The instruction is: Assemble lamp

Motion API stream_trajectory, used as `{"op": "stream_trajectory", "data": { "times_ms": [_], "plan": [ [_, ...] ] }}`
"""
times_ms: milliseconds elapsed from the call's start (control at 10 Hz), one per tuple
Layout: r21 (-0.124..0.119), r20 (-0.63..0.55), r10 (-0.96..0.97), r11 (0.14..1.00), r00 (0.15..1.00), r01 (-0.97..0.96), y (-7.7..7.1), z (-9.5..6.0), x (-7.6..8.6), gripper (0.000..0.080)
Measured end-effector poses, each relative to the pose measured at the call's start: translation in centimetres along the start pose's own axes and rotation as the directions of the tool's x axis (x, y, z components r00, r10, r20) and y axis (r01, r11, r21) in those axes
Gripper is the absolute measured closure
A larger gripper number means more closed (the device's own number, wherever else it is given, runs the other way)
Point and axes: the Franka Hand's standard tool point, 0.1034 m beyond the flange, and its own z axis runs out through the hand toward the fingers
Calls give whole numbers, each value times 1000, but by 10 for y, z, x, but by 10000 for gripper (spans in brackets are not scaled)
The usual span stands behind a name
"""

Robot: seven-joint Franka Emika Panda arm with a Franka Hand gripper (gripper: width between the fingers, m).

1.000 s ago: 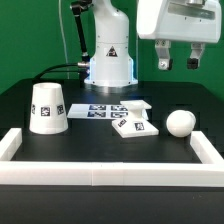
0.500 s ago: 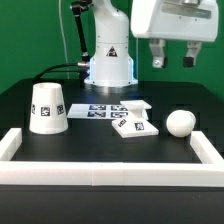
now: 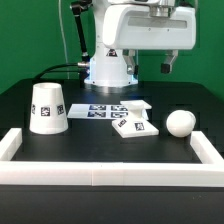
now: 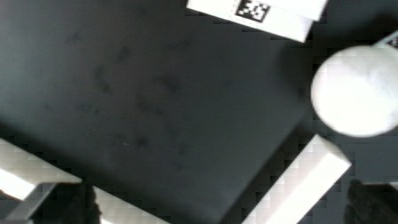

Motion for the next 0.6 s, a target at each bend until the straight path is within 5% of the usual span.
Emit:
{"op": "stream_trajectory", "data": {
  "times_ms": [300,400,600],
  "plan": [
    [5,2,177,984,984,-177,-1,1,-1,100],
    [28,12,249,968,968,-249,1,2,-5,100],
    [44,-24,247,968,969,-246,-4,15,-31,100]
  ]
}}
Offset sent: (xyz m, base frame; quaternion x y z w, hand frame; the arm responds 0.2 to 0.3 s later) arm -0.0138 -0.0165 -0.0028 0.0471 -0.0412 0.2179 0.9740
